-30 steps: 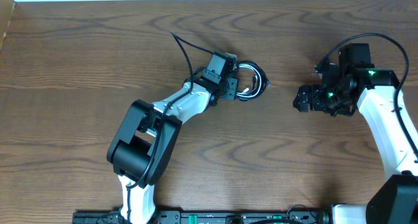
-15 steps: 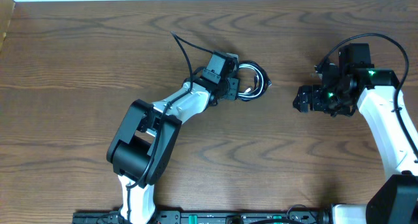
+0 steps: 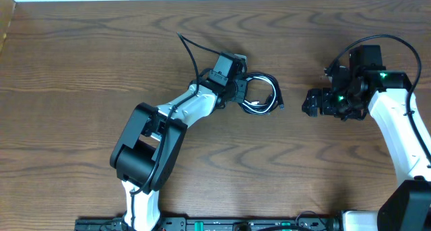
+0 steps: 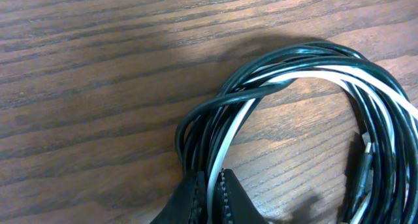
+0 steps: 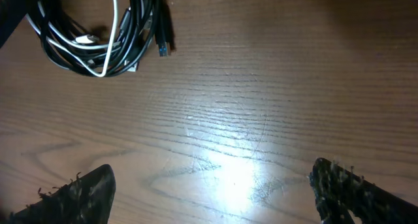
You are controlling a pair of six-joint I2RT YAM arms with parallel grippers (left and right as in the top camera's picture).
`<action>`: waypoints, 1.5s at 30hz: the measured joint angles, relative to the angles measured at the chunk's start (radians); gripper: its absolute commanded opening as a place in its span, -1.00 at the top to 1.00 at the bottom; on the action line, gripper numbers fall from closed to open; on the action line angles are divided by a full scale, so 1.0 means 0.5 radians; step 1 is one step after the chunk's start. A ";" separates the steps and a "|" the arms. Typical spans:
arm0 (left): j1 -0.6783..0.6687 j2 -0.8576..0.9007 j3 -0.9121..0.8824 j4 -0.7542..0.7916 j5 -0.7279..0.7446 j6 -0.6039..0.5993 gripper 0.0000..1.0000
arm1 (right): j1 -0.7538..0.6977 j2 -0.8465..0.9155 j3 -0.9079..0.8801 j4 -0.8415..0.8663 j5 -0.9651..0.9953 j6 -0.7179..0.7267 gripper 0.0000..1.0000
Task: Untangle cables
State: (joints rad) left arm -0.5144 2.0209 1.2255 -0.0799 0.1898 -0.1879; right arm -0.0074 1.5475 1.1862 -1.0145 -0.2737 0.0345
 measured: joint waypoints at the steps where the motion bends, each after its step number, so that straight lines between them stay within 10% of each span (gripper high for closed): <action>1: 0.000 0.000 0.001 -0.005 0.000 0.001 0.85 | 0.000 0.000 0.000 -0.003 -0.001 0.000 -0.84; 24: 0.005 -0.024 0.015 -0.083 0.323 -0.033 0.85 | 0.000 0.000 0.000 -0.152 -0.038 0.006 -0.83; 34: 0.005 -0.541 0.014 -0.085 0.403 -0.051 0.85 | 0.000 0.000 -0.001 -0.130 -0.053 0.007 -0.84; 45: 0.005 -0.739 0.014 -0.089 0.518 -0.061 0.85 | 0.114 0.000 -0.001 0.126 -0.280 0.036 -0.48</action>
State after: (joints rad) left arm -0.5117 1.6516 1.2327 -0.1246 0.4488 -0.2184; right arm 0.0498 1.5475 1.1858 -0.9516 -0.4137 0.0525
